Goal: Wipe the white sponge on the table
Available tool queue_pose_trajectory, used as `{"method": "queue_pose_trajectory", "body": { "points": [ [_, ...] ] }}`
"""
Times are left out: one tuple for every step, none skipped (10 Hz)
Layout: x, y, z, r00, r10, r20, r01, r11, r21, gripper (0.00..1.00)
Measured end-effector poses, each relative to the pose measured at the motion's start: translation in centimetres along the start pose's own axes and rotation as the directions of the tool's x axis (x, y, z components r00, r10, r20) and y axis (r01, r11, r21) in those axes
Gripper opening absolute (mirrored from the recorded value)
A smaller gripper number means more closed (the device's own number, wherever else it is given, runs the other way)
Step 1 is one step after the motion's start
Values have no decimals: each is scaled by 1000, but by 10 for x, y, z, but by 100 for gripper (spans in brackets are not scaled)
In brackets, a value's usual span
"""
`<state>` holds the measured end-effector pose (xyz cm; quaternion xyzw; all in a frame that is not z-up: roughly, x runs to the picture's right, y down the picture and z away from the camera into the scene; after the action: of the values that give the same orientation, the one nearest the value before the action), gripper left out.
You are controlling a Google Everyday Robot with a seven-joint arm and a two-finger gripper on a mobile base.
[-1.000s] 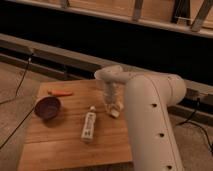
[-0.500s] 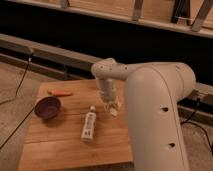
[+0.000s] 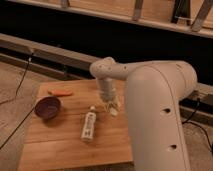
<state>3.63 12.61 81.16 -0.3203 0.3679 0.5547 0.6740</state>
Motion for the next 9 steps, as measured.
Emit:
{"method": "queue_pose_trajectory", "body": {
  "points": [
    [0, 0, 0, 1000, 1, 0, -1, 1000, 0, 2],
    [0, -1, 0, 1000, 1, 0, -1, 1000, 0, 0],
    [0, -1, 0, 1000, 2, 1, -2, 1000, 0, 2],
    [0, -1, -1, 1000, 2, 2, -2, 1000, 0, 12],
    [0, -1, -1, 1000, 2, 2, -2, 1000, -1, 20],
    [0, -1, -1, 1000, 2, 2, -2, 1000, -1, 32],
    [0, -1, -1, 1000, 2, 2, -2, 1000, -1, 40],
    [0, -1, -1, 1000, 2, 2, -2, 1000, -1, 51],
    [0, -1, -1, 1000, 3, 2, -3, 1000, -1, 59]
  ]
}}
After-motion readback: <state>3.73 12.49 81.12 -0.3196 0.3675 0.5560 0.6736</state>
